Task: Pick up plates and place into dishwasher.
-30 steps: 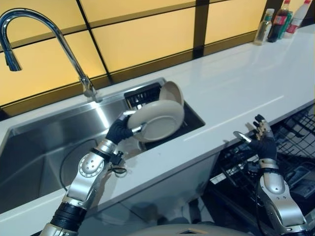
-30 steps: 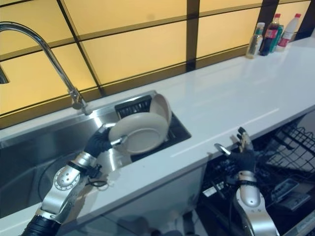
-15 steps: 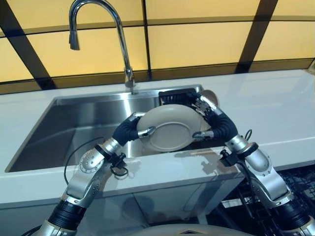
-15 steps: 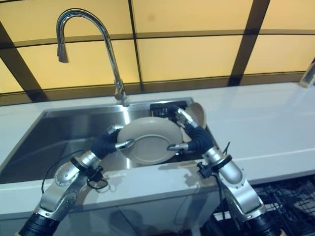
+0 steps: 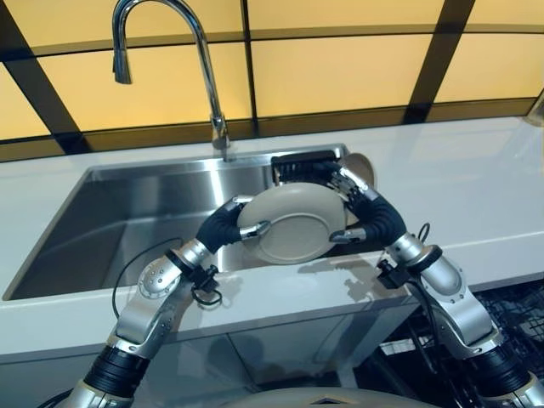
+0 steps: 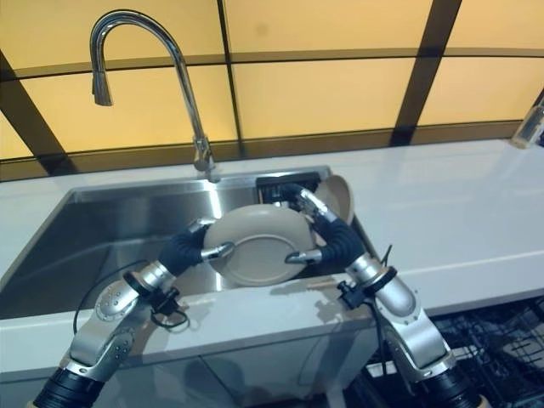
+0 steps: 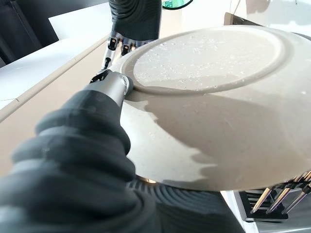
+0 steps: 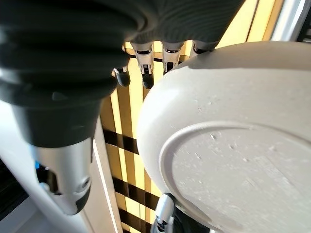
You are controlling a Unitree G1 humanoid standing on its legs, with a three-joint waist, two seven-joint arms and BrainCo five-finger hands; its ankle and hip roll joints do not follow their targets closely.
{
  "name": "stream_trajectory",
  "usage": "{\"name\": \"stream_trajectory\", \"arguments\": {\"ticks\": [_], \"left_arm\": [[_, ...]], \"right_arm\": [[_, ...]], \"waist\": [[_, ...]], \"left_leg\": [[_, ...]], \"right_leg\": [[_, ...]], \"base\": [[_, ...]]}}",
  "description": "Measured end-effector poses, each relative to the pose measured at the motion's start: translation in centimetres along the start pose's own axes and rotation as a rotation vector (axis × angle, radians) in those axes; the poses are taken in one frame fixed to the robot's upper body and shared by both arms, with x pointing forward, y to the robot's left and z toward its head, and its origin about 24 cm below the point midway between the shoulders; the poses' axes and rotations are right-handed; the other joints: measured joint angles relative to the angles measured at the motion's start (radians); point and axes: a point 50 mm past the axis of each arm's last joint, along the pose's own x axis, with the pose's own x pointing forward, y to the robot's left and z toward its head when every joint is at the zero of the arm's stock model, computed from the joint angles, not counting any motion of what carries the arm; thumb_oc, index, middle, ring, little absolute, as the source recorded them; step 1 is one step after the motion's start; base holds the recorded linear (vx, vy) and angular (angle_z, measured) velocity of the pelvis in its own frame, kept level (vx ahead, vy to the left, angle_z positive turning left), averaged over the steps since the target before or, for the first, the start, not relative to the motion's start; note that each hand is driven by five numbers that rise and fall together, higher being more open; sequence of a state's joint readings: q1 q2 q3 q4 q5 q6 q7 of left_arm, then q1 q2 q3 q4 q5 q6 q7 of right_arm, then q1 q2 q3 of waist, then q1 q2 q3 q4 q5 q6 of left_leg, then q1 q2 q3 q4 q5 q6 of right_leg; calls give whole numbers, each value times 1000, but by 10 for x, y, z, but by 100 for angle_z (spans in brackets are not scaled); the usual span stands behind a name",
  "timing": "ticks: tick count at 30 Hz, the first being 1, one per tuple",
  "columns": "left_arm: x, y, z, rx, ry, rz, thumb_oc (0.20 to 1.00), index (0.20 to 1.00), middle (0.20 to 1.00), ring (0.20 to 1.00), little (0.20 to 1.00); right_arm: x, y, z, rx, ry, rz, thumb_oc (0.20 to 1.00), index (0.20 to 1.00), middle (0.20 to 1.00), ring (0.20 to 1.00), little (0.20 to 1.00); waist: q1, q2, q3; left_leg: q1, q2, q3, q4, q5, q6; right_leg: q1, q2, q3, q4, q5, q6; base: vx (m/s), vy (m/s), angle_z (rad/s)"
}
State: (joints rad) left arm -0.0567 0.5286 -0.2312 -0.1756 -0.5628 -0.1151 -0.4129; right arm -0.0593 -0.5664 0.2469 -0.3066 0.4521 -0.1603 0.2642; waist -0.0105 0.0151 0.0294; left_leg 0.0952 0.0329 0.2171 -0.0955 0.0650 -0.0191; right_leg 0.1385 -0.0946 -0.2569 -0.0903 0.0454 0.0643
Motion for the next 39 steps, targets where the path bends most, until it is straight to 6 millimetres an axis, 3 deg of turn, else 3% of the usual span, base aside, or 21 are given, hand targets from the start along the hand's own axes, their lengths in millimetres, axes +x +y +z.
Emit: {"name": "stream_trajectory", "arguments": {"ticks": [9, 10, 11, 12, 13, 39], "left_arm": [[1, -1, -2, -18, -2, 22, 200, 200, 200, 200, 200], [1, -1, -3, -23, 6, 28, 200, 200, 200, 200, 200], [1, 0, -4, -27, 8, 32, 200, 200, 200, 200, 200], [2, -1, -5, -32, 9, 39, 200, 200, 200, 200, 200], [2, 0, -5, -36, 9, 46, 200, 200, 200, 200, 200], [2, -3, -16, -63, 48, 46, 200, 200, 200, 200, 200]], "right_arm": [[6, -2, -6, 75, 44, 20, 1000, 1000, 1000, 1000, 1000], [8, -2, -7, 81, 49, 20, 865, 865, 865, 865, 865], [9, -2, -8, 84, 51, 22, 595, 595, 595, 595, 595], [11, -3, -8, 89, 53, 24, 225, 225, 225, 225, 225], [12, -4, -8, 101, 51, 23, 200, 200, 200, 200, 200], [15, -7, -16, 122, 90, 3, 200, 200, 200, 200, 200]], "waist": [[1, -5, 5], [1, -8, 7], [1, -10, 8], [1, -12, 10], [1, -14, 10], [3, -21, 7]], "left_leg": [[17, -1, 3, 1, 3, -3], [17, -1, 3, 0, 2, -4], [17, -1, 3, 0, 2, -5], [17, -1, 3, 0, 1, -5], [17, -1, 3, 0, 1, -5], [35, -3, 19, 1, -2, -3]], "right_leg": [[10, 0, 1, 0, 1, -2], [15, 0, 1, 0, 0, 0], [15, 0, 1, 0, -3, 3], [15, 0, 2, 0, -3, 3], [15, 0, 2, 0, -3, 3], [21, 1, 13, 0, 0, 0]], "base": [[0, 0, 0], [0, 0, 0], [0, 0, 0], [0, 0, 0], [0, 0, 0], [1, 1, -1]]}}
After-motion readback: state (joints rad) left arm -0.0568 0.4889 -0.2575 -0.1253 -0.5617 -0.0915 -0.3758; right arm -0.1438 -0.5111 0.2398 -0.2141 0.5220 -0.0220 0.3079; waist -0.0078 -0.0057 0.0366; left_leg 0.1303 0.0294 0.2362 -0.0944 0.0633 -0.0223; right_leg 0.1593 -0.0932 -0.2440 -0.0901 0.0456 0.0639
